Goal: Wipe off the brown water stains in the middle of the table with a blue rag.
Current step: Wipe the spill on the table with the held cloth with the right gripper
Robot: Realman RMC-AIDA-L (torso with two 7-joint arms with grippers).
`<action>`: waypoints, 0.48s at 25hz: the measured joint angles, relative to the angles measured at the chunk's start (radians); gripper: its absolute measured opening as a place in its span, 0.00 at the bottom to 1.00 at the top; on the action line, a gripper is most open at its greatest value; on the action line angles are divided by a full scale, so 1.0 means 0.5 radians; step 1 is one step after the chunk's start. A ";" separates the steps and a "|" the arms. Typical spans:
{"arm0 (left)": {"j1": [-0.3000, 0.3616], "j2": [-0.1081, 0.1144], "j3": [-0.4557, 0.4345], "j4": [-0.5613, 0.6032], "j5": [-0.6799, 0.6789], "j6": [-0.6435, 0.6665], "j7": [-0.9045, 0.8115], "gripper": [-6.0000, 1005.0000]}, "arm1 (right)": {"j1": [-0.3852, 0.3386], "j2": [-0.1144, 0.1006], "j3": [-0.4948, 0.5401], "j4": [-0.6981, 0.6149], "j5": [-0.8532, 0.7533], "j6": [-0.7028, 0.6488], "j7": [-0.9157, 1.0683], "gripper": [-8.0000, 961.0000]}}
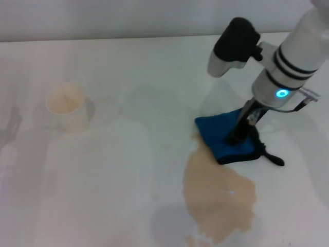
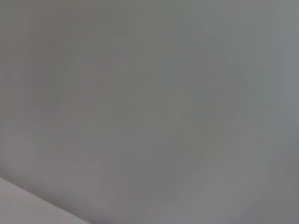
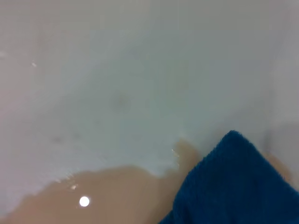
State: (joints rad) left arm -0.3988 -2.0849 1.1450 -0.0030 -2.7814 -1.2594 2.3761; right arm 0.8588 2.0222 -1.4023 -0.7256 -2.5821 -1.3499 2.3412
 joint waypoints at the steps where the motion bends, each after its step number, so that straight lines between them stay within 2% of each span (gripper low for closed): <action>1: 0.000 0.000 0.002 0.000 0.003 0.000 0.000 0.86 | 0.000 0.000 0.000 0.000 0.000 0.000 0.000 0.10; 7: -0.001 0.001 0.005 0.000 0.017 0.000 0.000 0.86 | 0.007 0.002 -0.262 -0.019 0.267 0.005 -0.001 0.10; 12: -0.008 0.001 0.005 0.000 0.026 0.000 0.000 0.86 | 0.027 0.008 -0.347 -0.021 0.326 0.091 0.000 0.10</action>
State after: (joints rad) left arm -0.4027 -2.0846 1.1475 -0.0031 -2.7683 -1.2594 2.3761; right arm 0.8724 2.0261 -1.5756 -0.7360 -2.4193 -1.3044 2.3410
